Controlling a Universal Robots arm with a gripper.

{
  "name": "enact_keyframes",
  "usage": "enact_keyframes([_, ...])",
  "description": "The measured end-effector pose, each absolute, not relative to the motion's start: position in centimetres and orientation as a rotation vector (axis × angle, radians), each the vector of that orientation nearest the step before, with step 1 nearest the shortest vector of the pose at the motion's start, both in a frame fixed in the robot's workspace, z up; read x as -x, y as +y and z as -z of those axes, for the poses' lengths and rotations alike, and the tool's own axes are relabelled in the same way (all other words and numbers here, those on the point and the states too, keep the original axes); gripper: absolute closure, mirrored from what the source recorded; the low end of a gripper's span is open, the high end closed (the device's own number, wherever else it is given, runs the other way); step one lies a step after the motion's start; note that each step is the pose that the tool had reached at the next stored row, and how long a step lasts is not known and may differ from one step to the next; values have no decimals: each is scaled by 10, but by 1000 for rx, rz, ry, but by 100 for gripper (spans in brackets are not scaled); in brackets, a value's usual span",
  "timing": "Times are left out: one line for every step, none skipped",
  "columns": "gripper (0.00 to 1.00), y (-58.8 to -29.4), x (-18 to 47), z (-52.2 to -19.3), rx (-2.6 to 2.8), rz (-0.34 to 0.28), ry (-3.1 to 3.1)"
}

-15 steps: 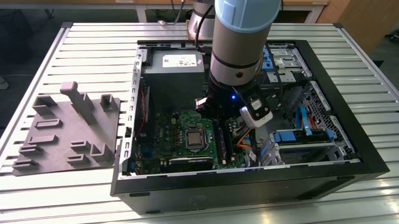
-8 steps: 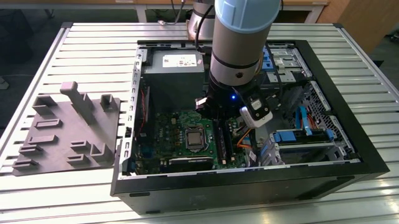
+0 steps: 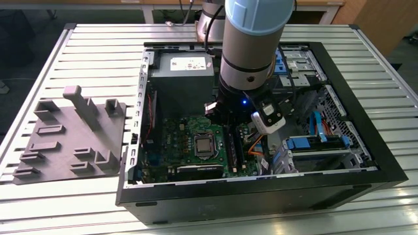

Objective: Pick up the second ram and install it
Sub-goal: 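Insert the second ram into the second slot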

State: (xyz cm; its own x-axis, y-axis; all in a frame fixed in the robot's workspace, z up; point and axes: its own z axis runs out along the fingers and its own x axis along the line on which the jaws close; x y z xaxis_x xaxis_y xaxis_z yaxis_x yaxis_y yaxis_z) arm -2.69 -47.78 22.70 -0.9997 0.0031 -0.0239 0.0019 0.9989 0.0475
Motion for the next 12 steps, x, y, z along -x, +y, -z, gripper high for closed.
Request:
enact_keyframes([88,-478,27,-227,-4,-74,3117])
enact_keyframes([88,-478,27,-227,-4,-74,3117])
enact_keyframes([88,-478,27,-227,-4,-74,3117])
enact_keyframes([88,-478,27,-227,-4,-74,3117])
enact_keyframes([88,-478,27,-227,-4,-74,3117])
enact_keyframes([88,-478,27,-227,-4,-74,3117])
enact_keyframes([88,-478,27,-227,-5,-74,3117])
enact_keyframes([88,-478,27,-227,-6,-74,3117])
enact_keyframes([88,-478,27,-227,-7,-74,3117])
enact_keyframes([88,-478,27,-227,-7,-74,3117])
enact_keyframes([88,-478,28,-227,-8,-74,3117])
enact_keyframes([88,-478,28,-227,-9,-74,3117])
